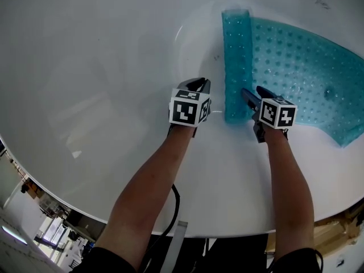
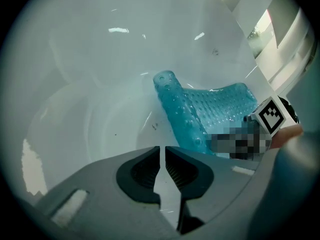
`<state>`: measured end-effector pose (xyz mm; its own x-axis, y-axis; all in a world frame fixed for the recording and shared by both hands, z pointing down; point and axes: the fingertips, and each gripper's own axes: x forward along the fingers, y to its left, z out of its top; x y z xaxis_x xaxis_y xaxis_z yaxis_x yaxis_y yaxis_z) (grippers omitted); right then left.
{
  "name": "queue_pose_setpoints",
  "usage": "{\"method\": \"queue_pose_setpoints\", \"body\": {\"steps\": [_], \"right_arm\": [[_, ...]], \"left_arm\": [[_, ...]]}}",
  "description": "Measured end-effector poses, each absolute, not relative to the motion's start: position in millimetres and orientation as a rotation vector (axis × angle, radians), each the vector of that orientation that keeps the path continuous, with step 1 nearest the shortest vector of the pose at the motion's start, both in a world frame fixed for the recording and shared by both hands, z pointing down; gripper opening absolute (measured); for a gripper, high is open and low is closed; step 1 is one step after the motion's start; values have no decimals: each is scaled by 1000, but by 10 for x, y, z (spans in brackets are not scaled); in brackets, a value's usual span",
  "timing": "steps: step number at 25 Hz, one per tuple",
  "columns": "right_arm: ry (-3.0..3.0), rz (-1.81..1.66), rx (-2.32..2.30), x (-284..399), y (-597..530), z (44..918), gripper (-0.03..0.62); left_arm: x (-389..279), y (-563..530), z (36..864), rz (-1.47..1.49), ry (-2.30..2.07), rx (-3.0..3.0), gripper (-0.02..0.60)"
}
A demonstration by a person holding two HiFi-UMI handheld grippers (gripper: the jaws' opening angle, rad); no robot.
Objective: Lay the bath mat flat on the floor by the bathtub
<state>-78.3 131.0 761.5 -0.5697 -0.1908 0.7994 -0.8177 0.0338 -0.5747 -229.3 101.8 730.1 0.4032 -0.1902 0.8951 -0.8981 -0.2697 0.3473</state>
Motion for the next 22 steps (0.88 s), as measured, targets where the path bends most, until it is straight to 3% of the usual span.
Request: {"method": "queue_pose_setpoints", "body": {"steps": [10, 17, 22], "right_arm": [[-1807, 1638, 922, -985, 1349, 7858, 282], [-1918, 1610, 805, -1404, 1334, 7515, 76], [-1962, 1484, 764, -1812, 1204, 7043, 99]], "left_arm": [[-2161, 962, 7351, 907, -934, 1731, 38], [-2448, 963, 7295, 908, -967, 1712, 38], [-2646, 842, 7018, 892, -1016, 1719, 38]]}}
